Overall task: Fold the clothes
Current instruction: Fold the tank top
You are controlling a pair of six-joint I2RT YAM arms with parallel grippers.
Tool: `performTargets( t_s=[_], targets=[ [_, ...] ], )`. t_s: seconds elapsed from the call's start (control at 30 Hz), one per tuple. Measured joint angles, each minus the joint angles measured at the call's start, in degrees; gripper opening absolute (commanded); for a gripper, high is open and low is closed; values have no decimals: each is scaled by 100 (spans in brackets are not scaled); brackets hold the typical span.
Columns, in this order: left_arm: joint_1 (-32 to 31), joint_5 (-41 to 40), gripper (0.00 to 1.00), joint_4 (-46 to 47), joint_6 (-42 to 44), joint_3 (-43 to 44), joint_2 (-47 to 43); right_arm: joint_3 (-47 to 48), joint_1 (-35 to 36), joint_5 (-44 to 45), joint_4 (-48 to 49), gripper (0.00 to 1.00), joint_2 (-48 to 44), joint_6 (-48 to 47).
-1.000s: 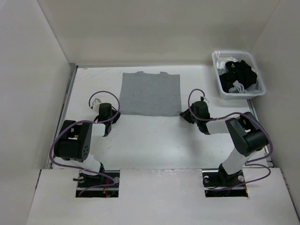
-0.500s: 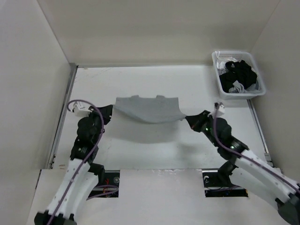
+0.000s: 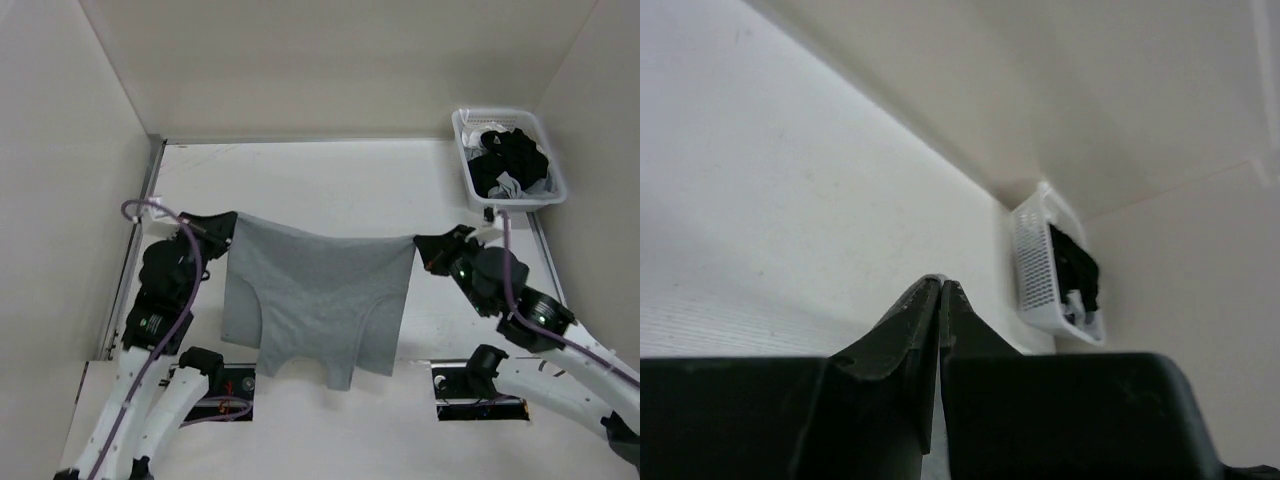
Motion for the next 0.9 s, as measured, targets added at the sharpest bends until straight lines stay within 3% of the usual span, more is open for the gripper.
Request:
performTargets(
  t_s=[0.2, 0.4, 0.5, 0.67, 0.9],
  targets=[
    [170, -28, 0, 1189, -4, -339, 2623, -317, -2518, -1751, 1471, 0, 2164, -315],
    [619, 87, 0, 2083, -127, 629, 6008, 879, -3609, -2942, 2286, 0, 5447, -367],
    [750, 212, 0, 2225, -157, 1311, 6819, 1600, -3899, -3287, 2404, 0, 6387, -376],
    [809, 291, 0, 2636, -177, 1322, 6623, 1679, -4138, -3536, 2592, 0, 6400, -372],
    [616, 299, 0, 3167, -289, -879, 4444, -304, -4000, -3611, 3106, 0, 4610, -256]
  ],
)
